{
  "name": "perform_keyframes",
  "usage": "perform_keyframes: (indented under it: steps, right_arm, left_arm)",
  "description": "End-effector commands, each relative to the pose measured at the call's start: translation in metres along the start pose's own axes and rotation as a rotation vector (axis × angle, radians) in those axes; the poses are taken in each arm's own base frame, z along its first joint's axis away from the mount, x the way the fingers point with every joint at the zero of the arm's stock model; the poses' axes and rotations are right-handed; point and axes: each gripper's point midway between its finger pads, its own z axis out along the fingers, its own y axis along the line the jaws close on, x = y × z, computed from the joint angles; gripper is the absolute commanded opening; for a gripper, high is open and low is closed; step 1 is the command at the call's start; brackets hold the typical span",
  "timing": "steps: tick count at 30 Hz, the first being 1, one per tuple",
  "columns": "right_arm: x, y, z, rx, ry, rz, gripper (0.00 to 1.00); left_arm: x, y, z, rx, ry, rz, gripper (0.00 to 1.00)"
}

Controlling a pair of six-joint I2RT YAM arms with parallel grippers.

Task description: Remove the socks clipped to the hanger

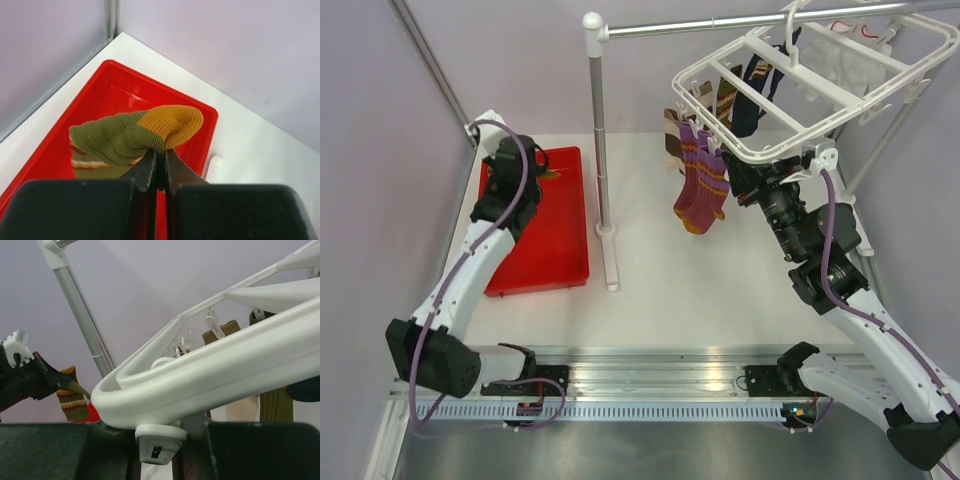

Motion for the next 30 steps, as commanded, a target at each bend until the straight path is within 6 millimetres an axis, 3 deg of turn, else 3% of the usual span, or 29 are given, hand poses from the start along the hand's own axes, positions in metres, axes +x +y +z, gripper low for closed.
perform_keyframes:
  steps: [1, 2, 4, 6, 7, 8, 9, 11, 14, 18, 20, 21, 22, 24, 25, 26, 30]
  right_arm:
    - [-0.002, -0.004, 0.000, 0.022, 0.006, -0.013, 0.05]
    - [-0.002, -0.004, 0.000, 0.022, 0.008, -0.014, 0.05]
    - [-0.002, -0.005, -0.001, 0.025, 0.011, -0.021, 0.06]
    - [0.000, -0.005, -0.001, 0.024, 0.014, -0.022, 0.06]
    - [0.001, -0.005, -0.001, 0.021, 0.016, -0.023, 0.06]
    - [0.000, -0.005, -0.001, 0.020, 0.017, -0.022, 0.06]
    - [0.001, -0.004, 0.000, 0.017, 0.019, -0.020, 0.06]
    - [0.002, -0.002, 0.000, 0.008, 0.021, -0.017, 0.06]
    - [0.003, -0.002, 0.001, 0.006, 0.023, -0.014, 0.07]
    - [0.002, 0.000, 0.000, -0.004, 0.023, -0.012, 0.12]
    - [0.003, 0.000, 0.000, -0.004, 0.024, -0.014, 0.14]
    - [0.004, 0.000, 0.000, -0.003, 0.027, -0.014, 0.16]
    - [0.004, -0.001, 0.000, -0.002, 0.030, -0.018, 0.18]
    - [0.006, -0.001, -0.001, -0.003, 0.035, -0.021, 0.23]
    - [0.006, -0.001, -0.002, -0.002, 0.035, -0.021, 0.26]
    - [0.007, -0.001, -0.001, -0.002, 0.038, -0.020, 0.30]
    - [0.009, 0.000, -0.001, -0.012, 0.051, -0.023, 0.45]
  left_arm:
    - [-0.013, -0.013, 0.028, 0.065, 0.051, -0.107, 0.02]
    - [-0.006, -0.006, 0.042, 0.037, 0.069, -0.114, 0.02]
    - [-0.007, -0.010, 0.051, 0.051, 0.083, -0.138, 0.02]
    - [0.000, -0.011, 0.064, 0.040, 0.100, -0.120, 0.09]
    - [0.000, -0.016, 0.066, 0.056, 0.106, -0.119, 0.32]
    - [0.002, -0.018, 0.069, 0.060, 0.112, -0.114, 0.48]
    - [0.007, -0.020, 0.072, 0.065, 0.127, -0.105, 0.54]
    - [0.008, -0.028, 0.069, 0.108, 0.143, -0.110, 0.76]
    - [-0.001, -0.033, 0.055, 0.171, 0.126, -0.146, 0.86]
    - [-0.011, -0.039, 0.030, 0.254, 0.124, -0.174, 0.86]
    - [-0.022, -0.044, 0.009, 0.315, 0.113, -0.195, 0.86]
    - [-0.014, -0.043, 0.003, 0.323, 0.129, -0.201, 0.86]
    - [-0.024, -0.042, -0.014, 0.352, 0.107, -0.228, 0.86]
    - [-0.006, -0.050, -0.034, 0.401, 0.141, -0.233, 0.86]
    - [-0.005, -0.049, -0.043, 0.401, 0.129, -0.236, 0.86]
    - [-0.008, -0.058, -0.065, 0.459, 0.114, -0.233, 0.86]
    - [0.014, -0.057, -0.101, 0.516, 0.116, -0.222, 0.86]
